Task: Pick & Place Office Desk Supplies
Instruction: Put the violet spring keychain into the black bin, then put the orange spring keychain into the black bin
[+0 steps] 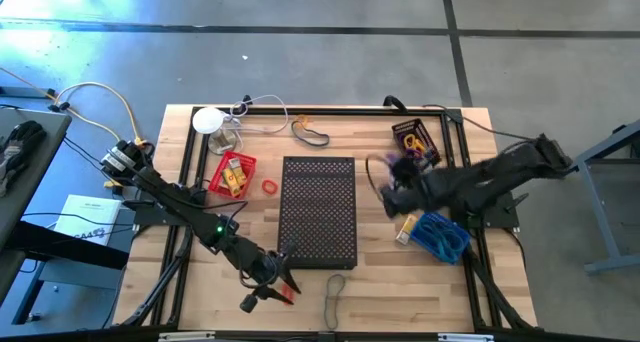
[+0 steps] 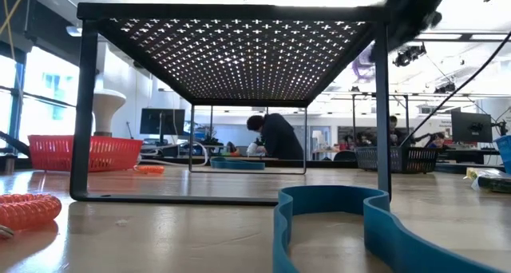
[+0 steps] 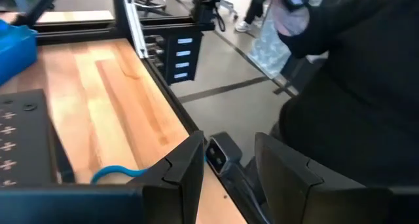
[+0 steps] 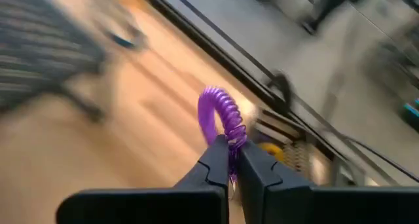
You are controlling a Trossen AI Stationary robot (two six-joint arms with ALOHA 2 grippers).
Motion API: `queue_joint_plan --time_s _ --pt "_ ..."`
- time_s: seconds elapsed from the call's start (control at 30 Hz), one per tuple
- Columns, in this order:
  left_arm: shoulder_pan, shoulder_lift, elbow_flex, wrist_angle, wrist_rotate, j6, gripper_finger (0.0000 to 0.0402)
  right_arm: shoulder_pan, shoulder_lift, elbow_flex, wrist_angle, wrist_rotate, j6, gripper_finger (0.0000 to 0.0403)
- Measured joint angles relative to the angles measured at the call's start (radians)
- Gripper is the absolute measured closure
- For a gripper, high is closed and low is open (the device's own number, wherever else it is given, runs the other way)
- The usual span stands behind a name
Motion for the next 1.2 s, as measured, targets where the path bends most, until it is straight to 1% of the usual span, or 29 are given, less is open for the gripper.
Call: queue_joint_plan --time_s 0.13,0.27,0.33,0.4,0.5,0.57,0.7,0.8,0.9,0.97,1.07,1.2 --pt "0.000 0.000 0.000 0.000 0.010 0.000 0.0270 -0.209 0.000 -0.029 -0.049 -0.047 -0.023 0.0400" --pt "0.000 0.000 0.000 -0.001 0.010 0.000 0.0270 -0.418 0.002 -0.091 -0.016 -0.103 -0.091 0.0400" --pt "0.000 0.000 0.000 0.000 0.010 0.000 0.0270 -0.512 0.001 -0.133 0.043 -0.140 -0.150 0.0399" --pt "0.000 0.000 0.000 0.000 0.010 0.002 0.0270 -0.588 0.001 -0.184 0.155 -0.154 -0.221 0.0395" --pt "0.002 0.000 0.000 0.000 0.010 0.028 0.0270 -0.665 0.002 -0.248 0.287 -0.203 -0.340 0.0377" --pt "0.006 0.000 0.000 -0.001 0.010 0.048 0.0270 -0.698 0.002 -0.275 0.357 -0.234 -0.391 0.0359" --pt "0.013 -0.001 0.000 -0.016 0.010 0.068 0.0270 -0.719 0.002 -0.290 0.407 -0.215 -0.414 0.0310" --pt "0.024 -0.001 0.000 -0.041 0.010 0.055 0.0270 -0.718 0.002 -0.290 0.445 -0.147 -0.451 0.0271" --pt "0.033 -0.018 0.000 -0.085 -0.006 0.037 0.0270 -0.699 0.002 -0.290 0.485 -0.090 -0.527 0.0236" --pt "0.041 -0.055 0.000 -0.147 -0.011 0.062 0.0270 -0.669 -0.001 -0.290 0.503 -0.068 -0.562 0.0217" --pt "0.051 -0.134 0.000 -0.238 -0.015 0.106 0.0270 -0.599 -0.009 -0.290 0.533 -0.059 -0.569 0.0197" --pt "0.056 -0.252 0.002 -0.377 -0.030 0.116 0.0270 -0.471 -0.041 -0.290 0.586 0.013 -0.585 0.0184"
